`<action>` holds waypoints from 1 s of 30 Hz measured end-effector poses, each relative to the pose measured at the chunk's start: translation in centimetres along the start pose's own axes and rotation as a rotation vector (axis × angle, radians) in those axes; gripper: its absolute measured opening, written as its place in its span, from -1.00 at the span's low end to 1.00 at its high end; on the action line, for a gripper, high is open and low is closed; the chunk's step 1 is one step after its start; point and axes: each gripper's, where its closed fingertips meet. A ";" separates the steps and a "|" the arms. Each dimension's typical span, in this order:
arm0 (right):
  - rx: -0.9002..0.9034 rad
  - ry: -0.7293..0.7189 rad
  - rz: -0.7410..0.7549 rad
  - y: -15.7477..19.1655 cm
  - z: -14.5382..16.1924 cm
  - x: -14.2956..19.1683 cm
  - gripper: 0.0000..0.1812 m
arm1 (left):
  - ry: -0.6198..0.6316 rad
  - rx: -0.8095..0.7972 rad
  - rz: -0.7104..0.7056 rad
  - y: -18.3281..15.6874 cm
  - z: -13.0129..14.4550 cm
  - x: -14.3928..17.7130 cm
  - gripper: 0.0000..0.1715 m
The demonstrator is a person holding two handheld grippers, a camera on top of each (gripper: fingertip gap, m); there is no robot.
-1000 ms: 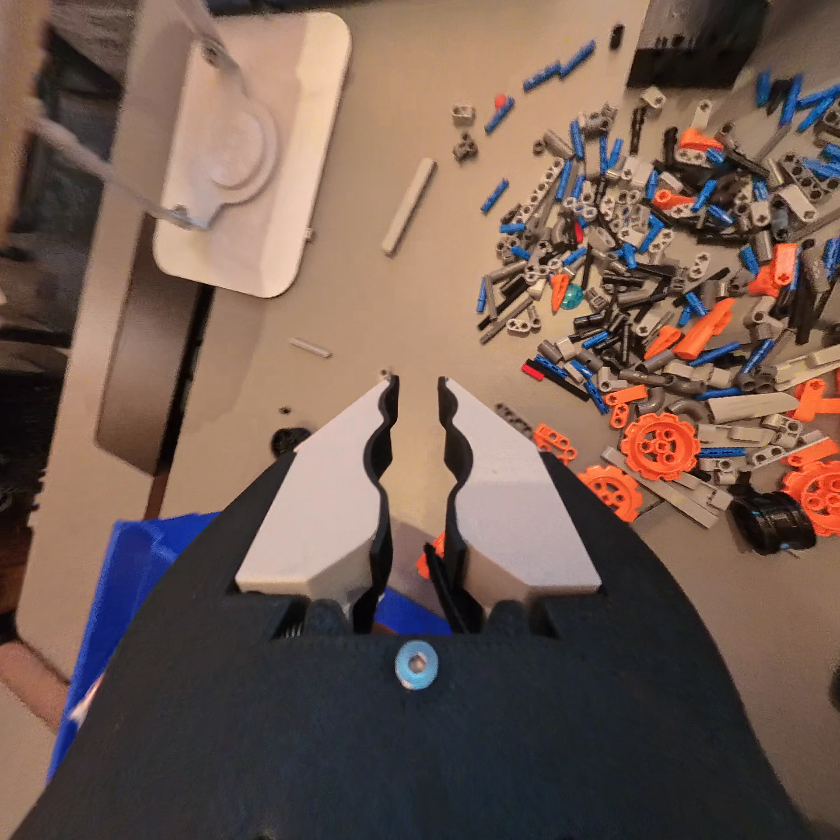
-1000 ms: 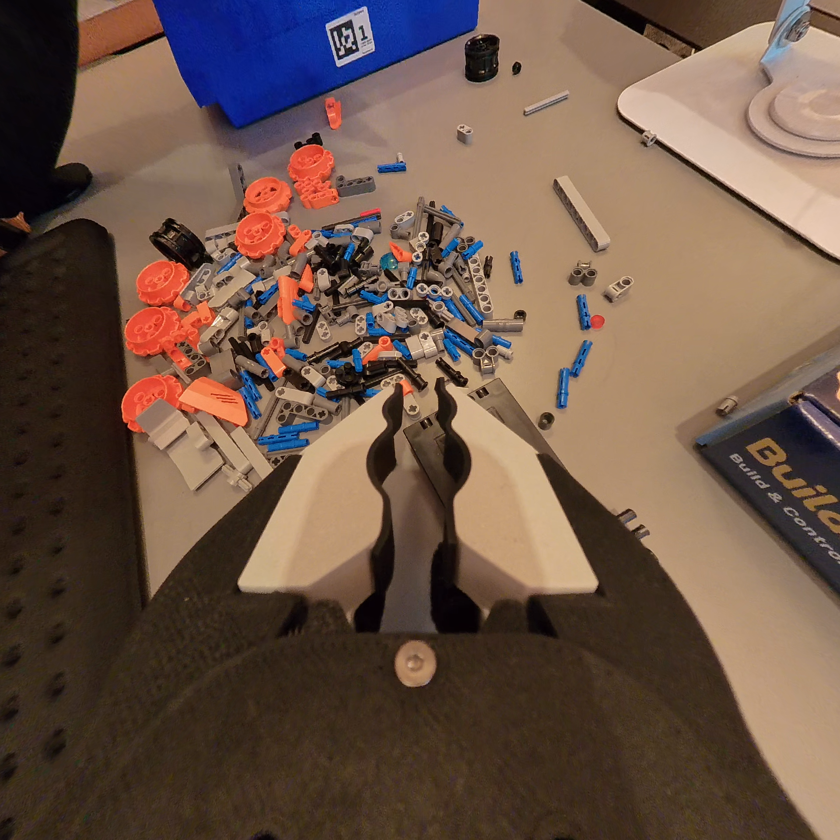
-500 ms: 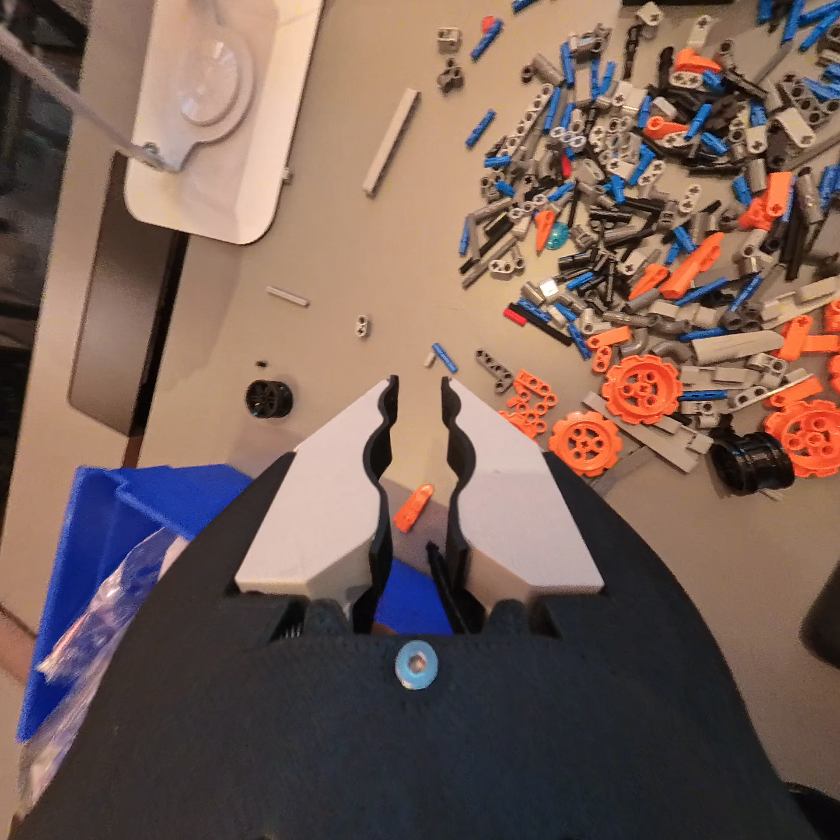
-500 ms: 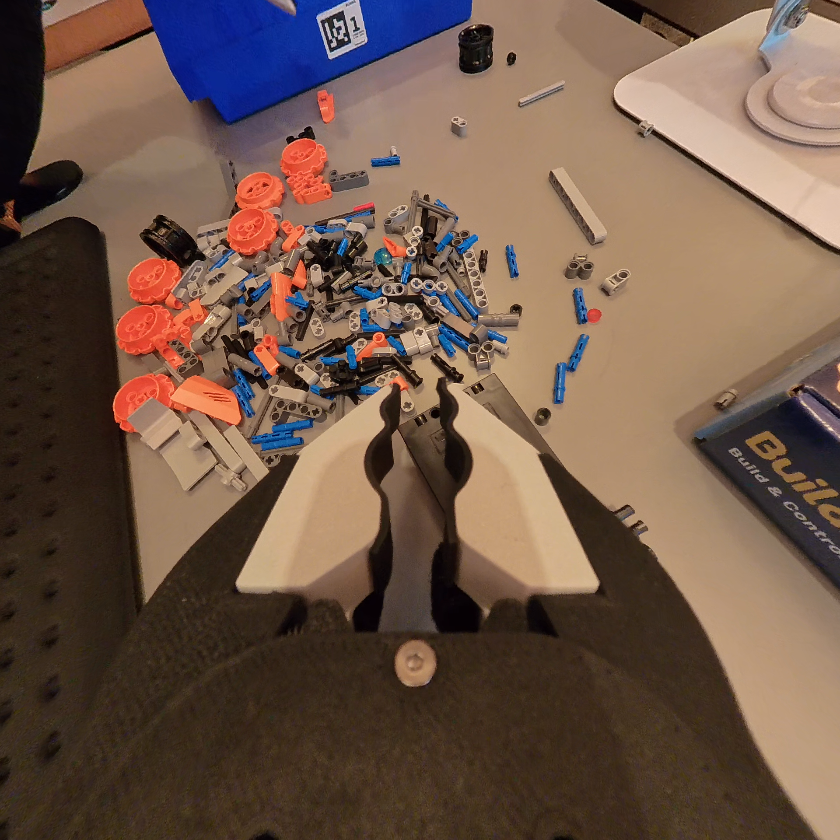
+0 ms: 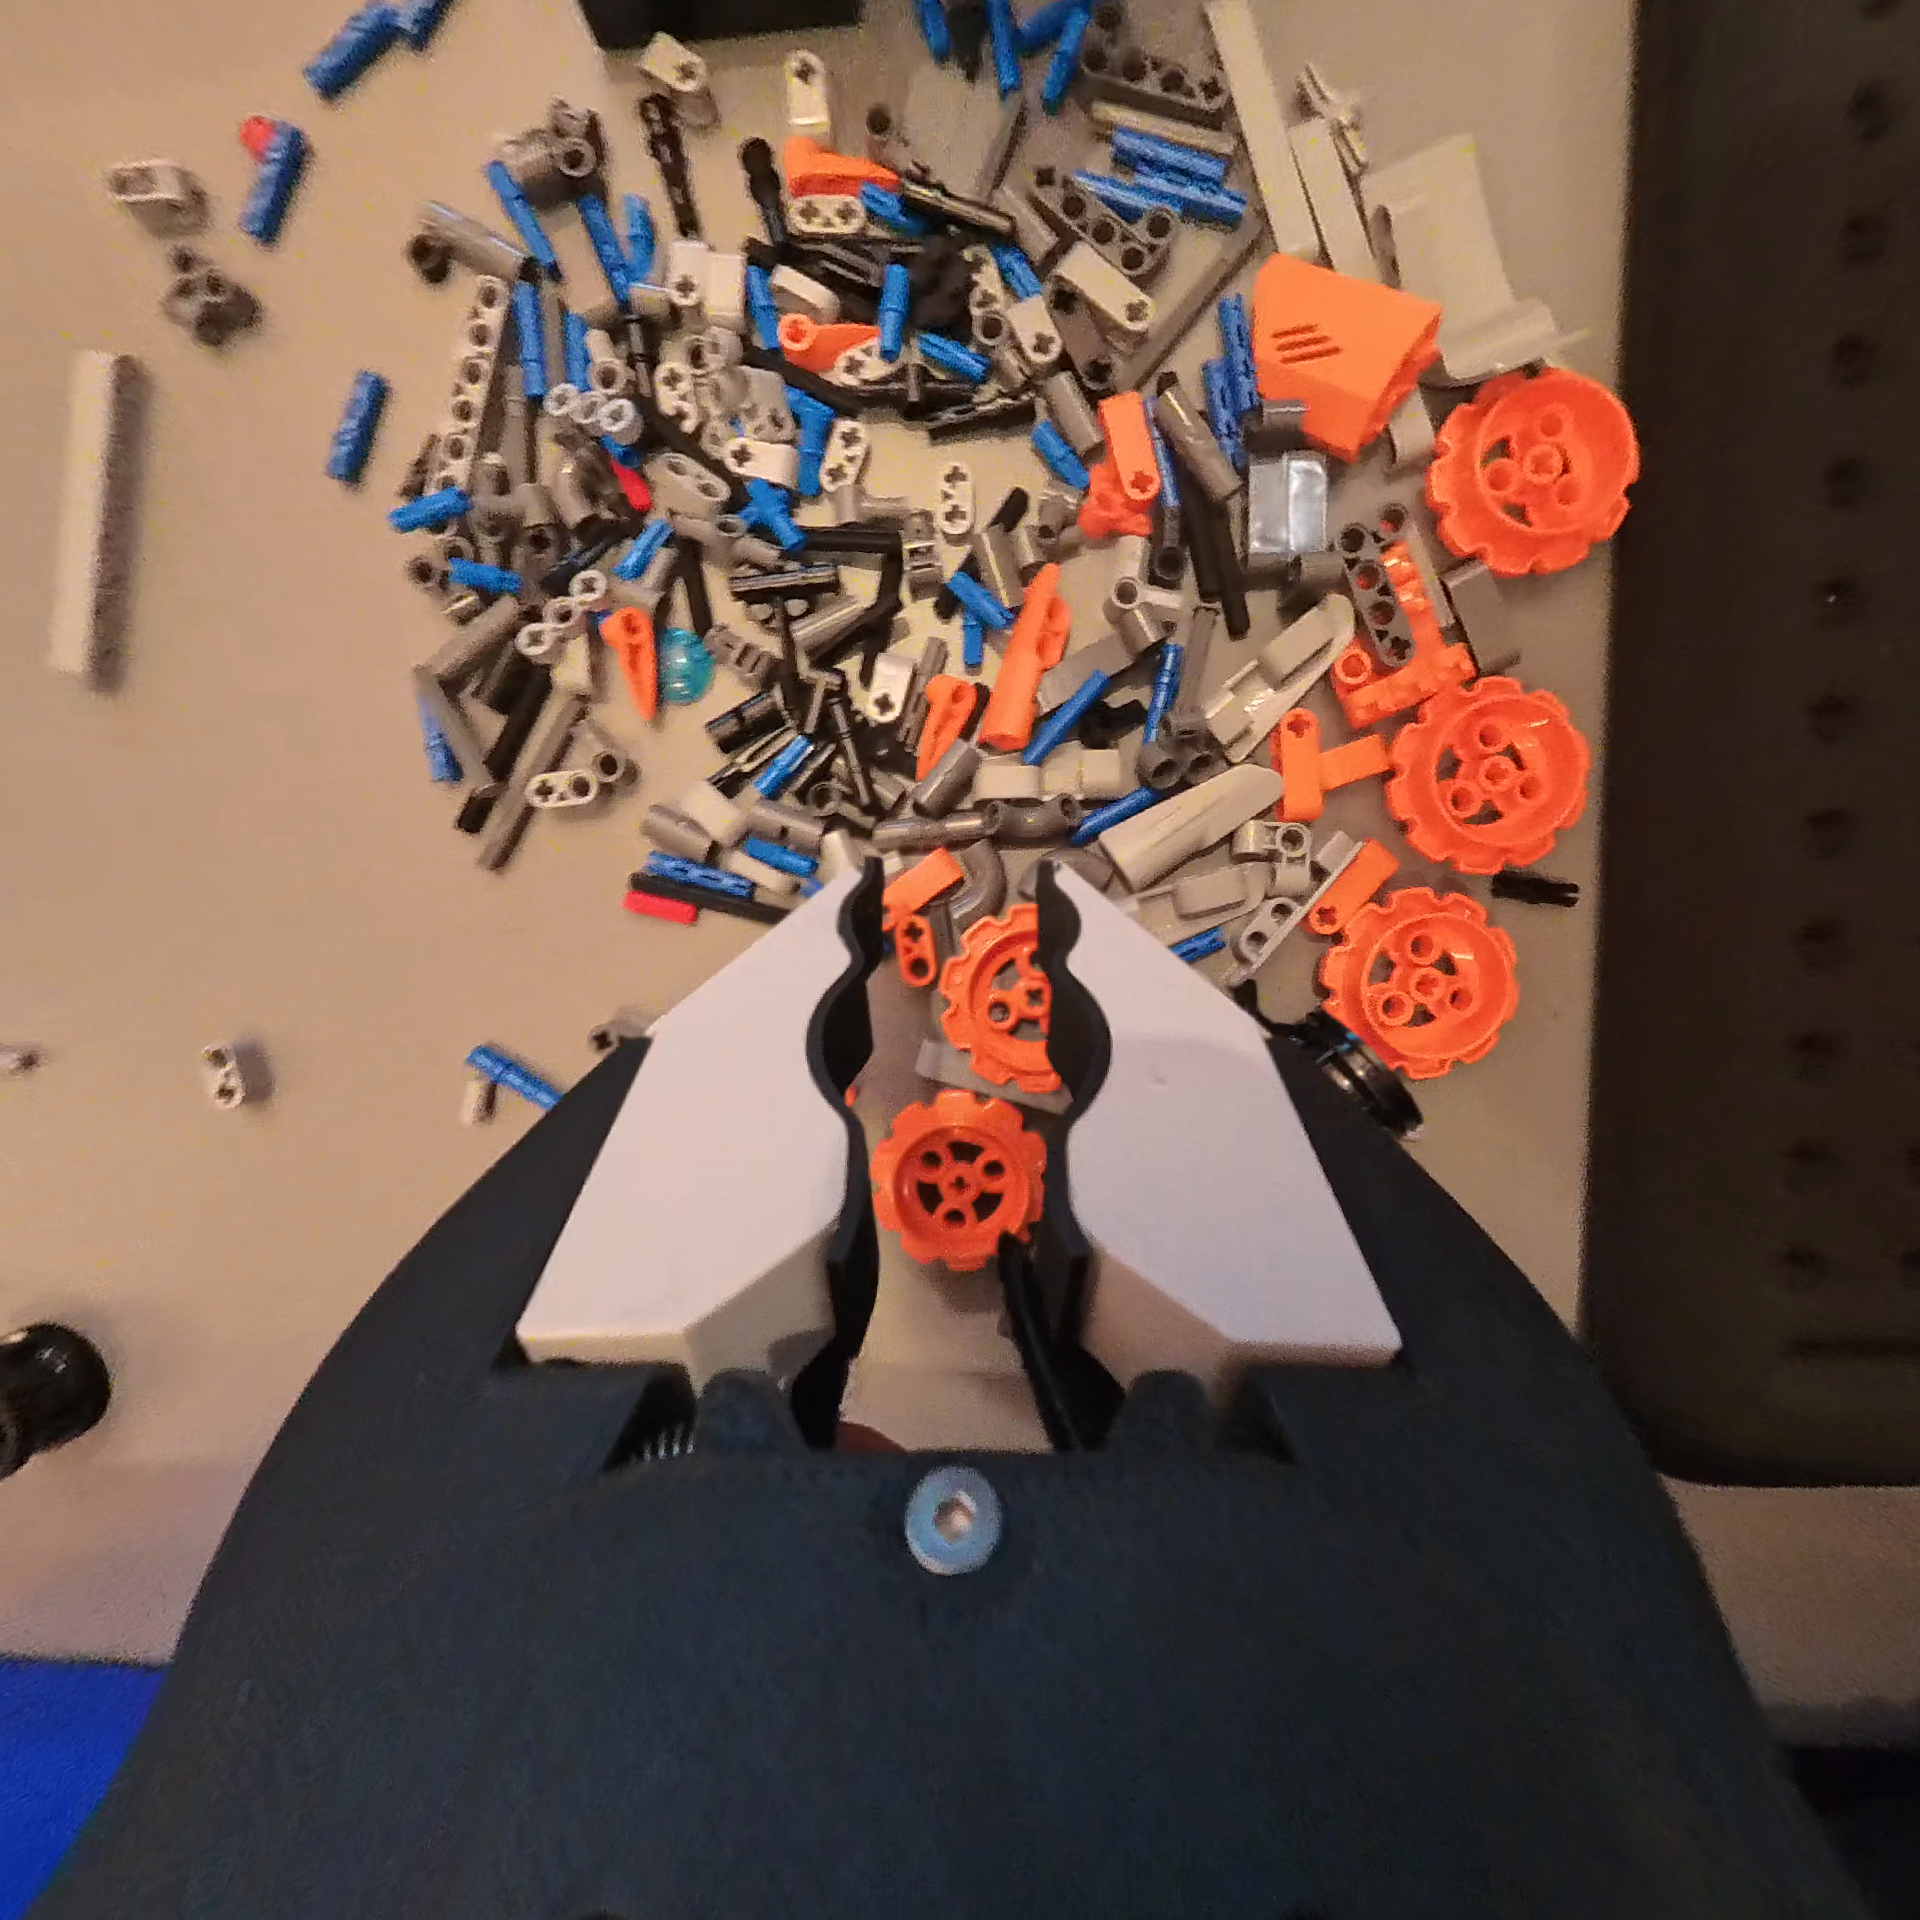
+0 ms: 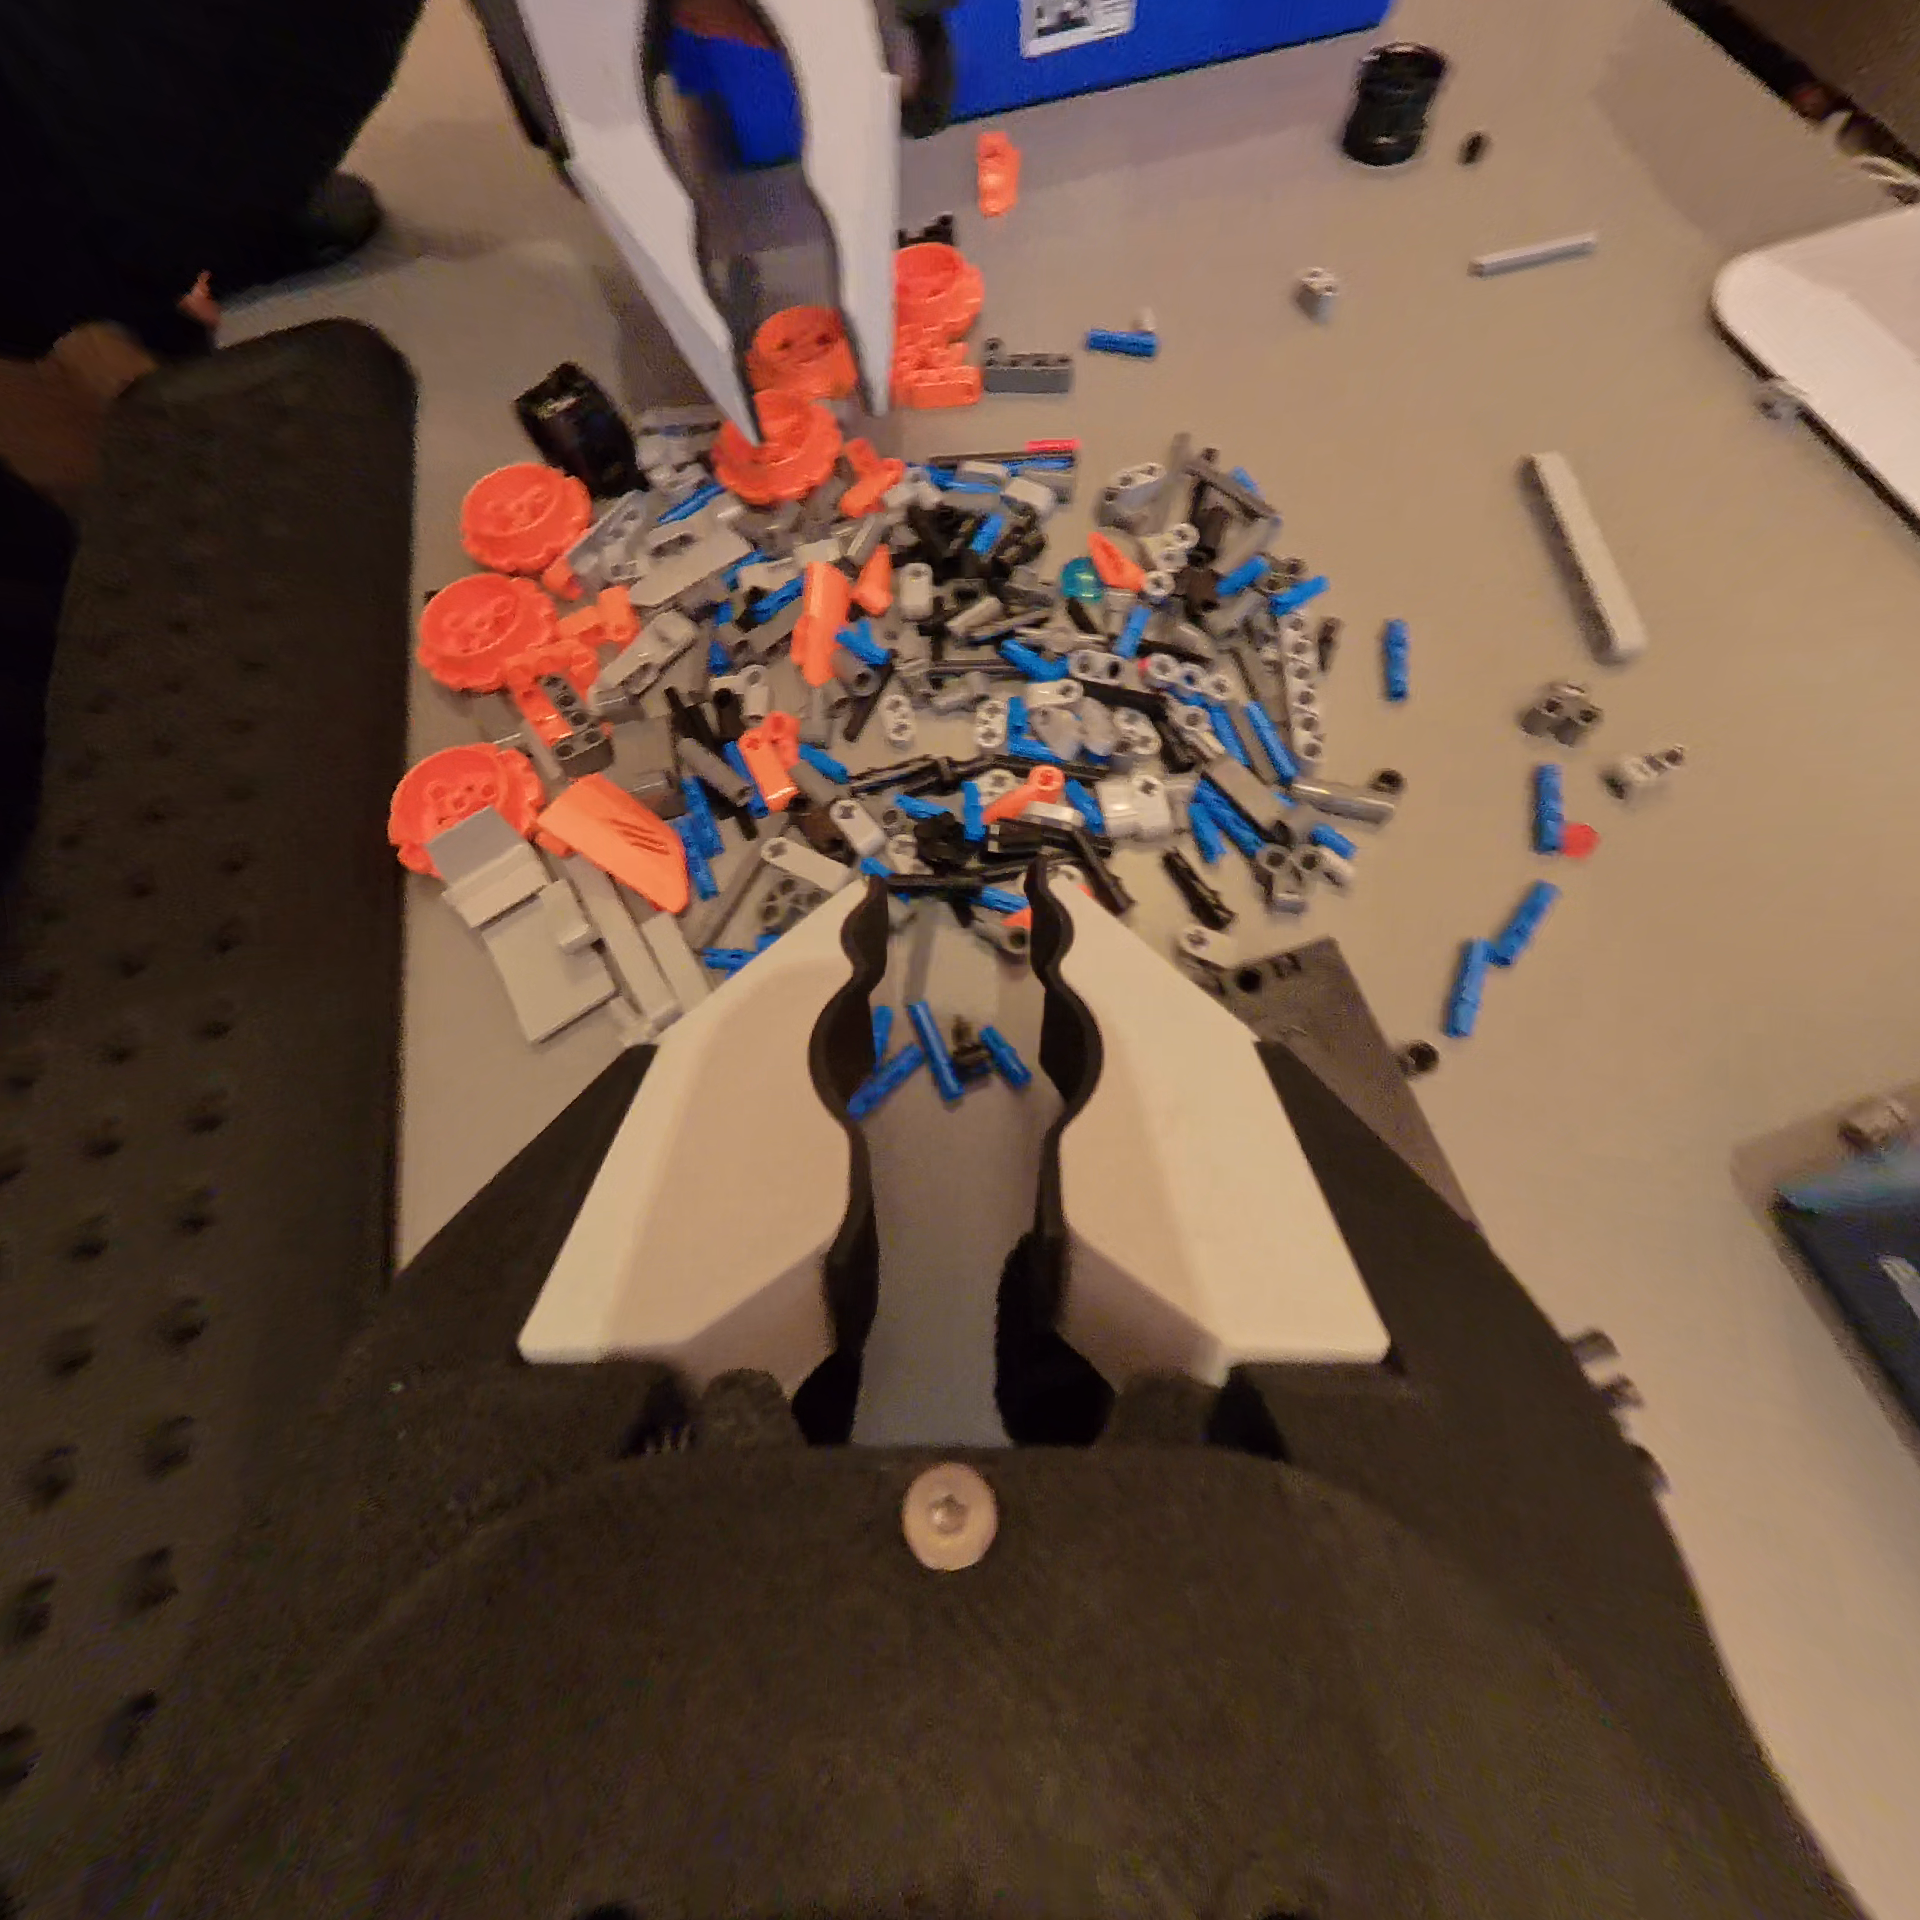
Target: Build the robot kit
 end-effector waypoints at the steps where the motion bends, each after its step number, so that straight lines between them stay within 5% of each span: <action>1: 0.020 0.006 -0.021 0.6 0.0 -0.3 -0.71 | 0.001 -0.002 0.014 -0.2 -0.1 -0.3 -0.67; 19: 0.135 0.185 -0.120 3.8 2.7 -2.8 -0.88 | -0.040 -0.027 0.115 -1.7 -1.0 -3.1 -0.77; 30: 0.052 0.189 -0.045 2.0 2.6 -3.5 -0.64 | 0.004 0.004 0.065 -0.2 0.7 -2.6 -0.79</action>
Point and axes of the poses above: each gripper's, where its closed fingertips meet, x back along the fingers, z out of its underside, y = z × x across the jaws, and after that the axes turned 4 degrees about z, right-handed
